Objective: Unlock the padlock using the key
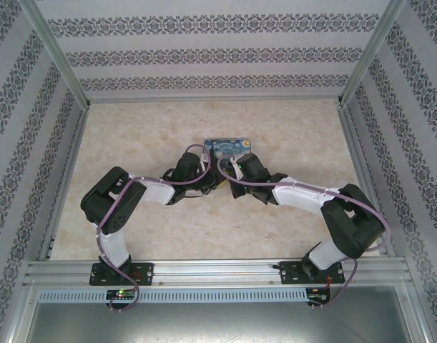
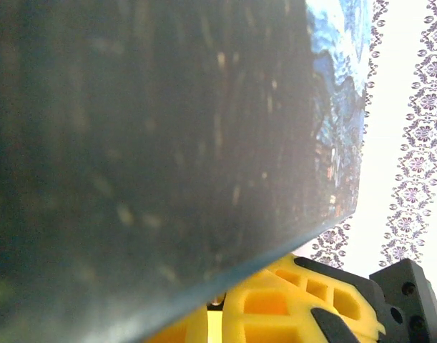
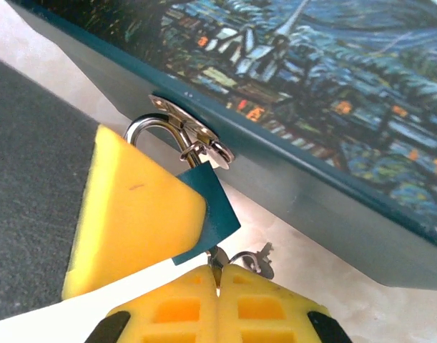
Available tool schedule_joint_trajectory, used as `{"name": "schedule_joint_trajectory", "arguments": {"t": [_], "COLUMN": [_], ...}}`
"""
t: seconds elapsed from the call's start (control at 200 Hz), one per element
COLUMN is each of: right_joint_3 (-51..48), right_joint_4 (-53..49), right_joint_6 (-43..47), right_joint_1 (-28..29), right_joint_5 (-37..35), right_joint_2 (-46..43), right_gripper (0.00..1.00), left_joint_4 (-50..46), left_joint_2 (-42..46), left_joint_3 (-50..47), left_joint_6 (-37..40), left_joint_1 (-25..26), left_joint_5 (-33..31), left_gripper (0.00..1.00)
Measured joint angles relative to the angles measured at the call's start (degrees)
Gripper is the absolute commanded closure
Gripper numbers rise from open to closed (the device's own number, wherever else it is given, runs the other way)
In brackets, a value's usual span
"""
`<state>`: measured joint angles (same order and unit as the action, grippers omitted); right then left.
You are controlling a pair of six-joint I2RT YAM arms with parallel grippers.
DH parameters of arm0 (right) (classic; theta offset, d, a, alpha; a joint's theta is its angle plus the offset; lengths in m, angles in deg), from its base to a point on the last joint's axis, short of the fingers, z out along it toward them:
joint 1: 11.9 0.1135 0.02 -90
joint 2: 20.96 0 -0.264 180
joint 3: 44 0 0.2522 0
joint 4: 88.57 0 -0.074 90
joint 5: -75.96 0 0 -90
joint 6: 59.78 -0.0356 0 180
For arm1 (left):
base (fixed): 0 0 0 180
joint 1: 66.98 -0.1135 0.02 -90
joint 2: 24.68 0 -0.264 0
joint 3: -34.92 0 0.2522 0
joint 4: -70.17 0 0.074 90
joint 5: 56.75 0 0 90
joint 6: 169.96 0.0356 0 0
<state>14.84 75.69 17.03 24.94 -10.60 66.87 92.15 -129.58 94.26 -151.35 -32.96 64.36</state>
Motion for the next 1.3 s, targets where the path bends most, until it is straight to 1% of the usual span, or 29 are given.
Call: {"name": "schedule_joint_trajectory", "arguments": {"t": [0.015, 0.14, 0.3, 0.395, 0.54, 0.719, 0.829, 0.939, 0.999, 1.164, 1.299], "right_joint_3": [-0.1, -2.4, -7.7, -10.4, -14.4, -16.8, -16.8, -16.6, -16.3, -14.4, -11.0], "right_joint_4": [0.1, 1.7, 5.3, 7.4, 12.4, 19.3, 22.3, 24.5, 25.2, 26.7, 26.9], "right_joint_6": [-0.4, -3.7, -9.4, -13.8, -20.9, -28.7, -31.4, -33.3, -34.1, -35.8, -36.2], "right_joint_1": [-0.3, -2.1, -4.9, -5.6, -5.4, -5.4, -5.5, -5.5, -5.5, -6.4, -8.7], "right_joint_5": [0.7, 5.0, 8.7, 10.0, 12.3, 13.2, 13.2, 13.2, 13.2, 13.6, 14.4], "right_joint_2": [-0.3, -4.9, -11.6, -13.3, -13.3, -10.9, -9.2, -7.2, -5.9, -2.8, -0.1], "right_gripper": [0.58, 0.47, 0.41, 0.41, 0.40, 0.40, 0.39, 0.39, 0.39, 0.39, 0.40], "left_joint_4": [-0.1, -1.7, -7.1, -11.0, -15.4, -18.3, -18.6, -18.9, -19.3, -22.1, -24.4], "left_joint_2": [0.1, 0.4, 1.2, 2.1, 3.2, 3.3, 3.3, 4.3, 5.6, 11.2, 15.3], "left_joint_3": [0.0, 0.2, 1.2, 1.9, 2.3, 2.3, 2.3, 2.0, 1.8, 0.9, 0.9], "left_joint_6": [0.1, 1.0, 4.1, 6.8, 9.9, 11.9, 12.7, 13.1, 13.6, 15.0, 16.5], "left_joint_1": [0.0, 0.0, 0.0, 0.0, 0.1, 0.2, 0.4, 0.5, 0.5, 0.4, 0.4], "left_joint_5": [0.0, 0.0, -0.1, -0.3, -0.4, -0.7, -0.8, -1.2, -1.4, -3.8, -4.9], "left_gripper": [1.00, 1.00, 1.00, 0.96, 0.89, 0.79, 0.70, 0.59, 0.53, 0.32, 0.19]}}
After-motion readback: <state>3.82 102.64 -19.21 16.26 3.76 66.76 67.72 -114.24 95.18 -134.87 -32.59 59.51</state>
